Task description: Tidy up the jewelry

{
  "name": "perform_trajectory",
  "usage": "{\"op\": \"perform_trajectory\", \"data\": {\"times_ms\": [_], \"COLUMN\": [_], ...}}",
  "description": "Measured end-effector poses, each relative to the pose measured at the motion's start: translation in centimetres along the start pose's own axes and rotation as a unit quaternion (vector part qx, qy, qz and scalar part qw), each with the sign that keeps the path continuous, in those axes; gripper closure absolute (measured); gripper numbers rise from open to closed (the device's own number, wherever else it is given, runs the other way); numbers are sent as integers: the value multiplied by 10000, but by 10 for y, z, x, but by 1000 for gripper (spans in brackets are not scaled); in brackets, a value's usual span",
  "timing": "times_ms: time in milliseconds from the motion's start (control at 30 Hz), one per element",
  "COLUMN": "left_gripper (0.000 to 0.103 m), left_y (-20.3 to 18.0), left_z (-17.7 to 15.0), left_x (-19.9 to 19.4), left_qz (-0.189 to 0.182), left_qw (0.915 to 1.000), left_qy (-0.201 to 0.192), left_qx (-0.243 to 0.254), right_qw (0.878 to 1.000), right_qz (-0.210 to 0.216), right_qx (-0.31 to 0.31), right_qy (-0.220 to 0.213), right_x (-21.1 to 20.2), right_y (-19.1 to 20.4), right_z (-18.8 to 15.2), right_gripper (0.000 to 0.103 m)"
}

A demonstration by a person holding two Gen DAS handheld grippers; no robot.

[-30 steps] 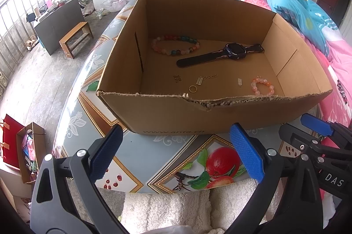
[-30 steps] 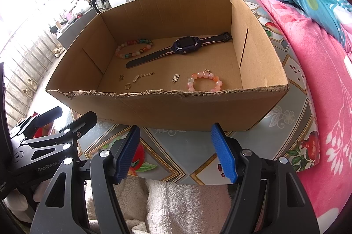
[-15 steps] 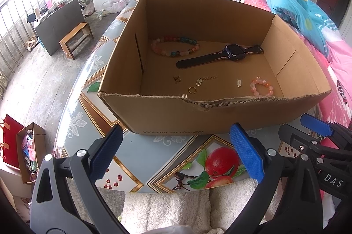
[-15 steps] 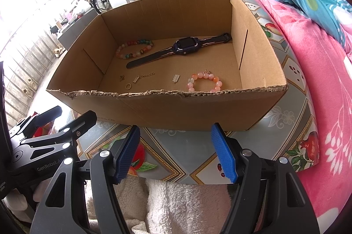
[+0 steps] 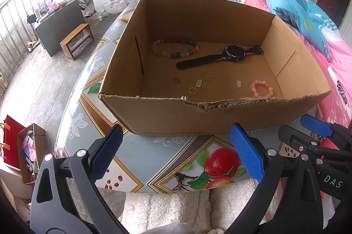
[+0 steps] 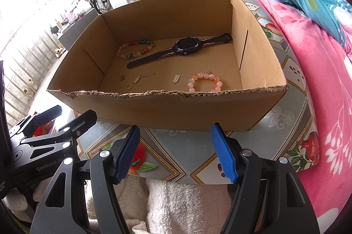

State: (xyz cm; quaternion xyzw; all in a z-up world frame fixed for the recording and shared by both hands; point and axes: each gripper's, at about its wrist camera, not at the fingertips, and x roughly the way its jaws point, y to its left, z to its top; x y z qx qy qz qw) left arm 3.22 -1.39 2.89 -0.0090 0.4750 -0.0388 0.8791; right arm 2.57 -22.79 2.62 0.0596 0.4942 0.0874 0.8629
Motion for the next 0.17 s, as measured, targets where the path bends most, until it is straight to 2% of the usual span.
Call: {"op": "perform_trajectory", "data": {"times_ms": [167], "left_gripper": [9], "left_y": [1], "left_z": [2], "left_x": [-2], "left_qz": [7], "left_qw": [10000], "left_qy": [-6], "left_qx": [-3], "right_qw": [10000], "right_qz": [5], "right_qx": [2], "right_qy": [2], "right_x": [0], "right_y": [0], "right_z": [0], "right_gripper": [37]}}
